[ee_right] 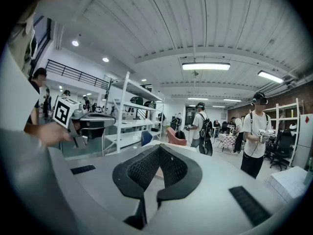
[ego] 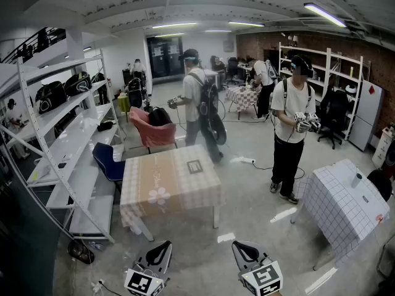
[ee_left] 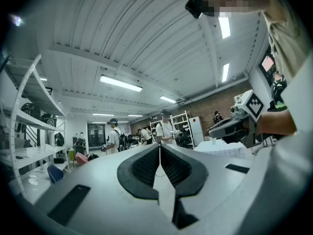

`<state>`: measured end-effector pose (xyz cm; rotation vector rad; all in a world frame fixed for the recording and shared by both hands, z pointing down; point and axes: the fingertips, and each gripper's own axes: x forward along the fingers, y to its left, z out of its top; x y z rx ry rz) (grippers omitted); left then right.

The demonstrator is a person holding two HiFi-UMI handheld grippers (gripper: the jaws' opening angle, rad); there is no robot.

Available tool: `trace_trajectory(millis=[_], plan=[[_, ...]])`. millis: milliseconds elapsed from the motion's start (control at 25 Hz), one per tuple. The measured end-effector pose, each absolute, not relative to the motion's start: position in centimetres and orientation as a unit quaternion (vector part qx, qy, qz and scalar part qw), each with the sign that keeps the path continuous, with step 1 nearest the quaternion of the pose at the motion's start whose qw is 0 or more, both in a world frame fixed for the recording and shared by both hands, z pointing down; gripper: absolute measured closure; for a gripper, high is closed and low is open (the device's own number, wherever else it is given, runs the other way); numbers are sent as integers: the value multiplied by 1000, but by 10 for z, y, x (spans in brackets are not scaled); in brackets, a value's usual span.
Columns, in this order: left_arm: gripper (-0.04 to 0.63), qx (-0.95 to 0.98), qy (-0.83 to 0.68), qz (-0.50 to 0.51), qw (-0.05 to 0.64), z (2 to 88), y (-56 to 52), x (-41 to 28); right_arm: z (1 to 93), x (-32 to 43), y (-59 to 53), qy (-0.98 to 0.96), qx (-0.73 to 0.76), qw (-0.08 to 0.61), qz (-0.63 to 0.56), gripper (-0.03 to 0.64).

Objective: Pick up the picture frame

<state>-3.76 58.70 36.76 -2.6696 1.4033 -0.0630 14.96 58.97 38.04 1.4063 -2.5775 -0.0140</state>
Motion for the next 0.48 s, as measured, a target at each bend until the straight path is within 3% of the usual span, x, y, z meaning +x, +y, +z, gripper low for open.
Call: trace_trajectory(millis=[480], plan=[[577,-888,457,-20,57,368,564,-63,378,125,570,-869,485,99,0,592]])
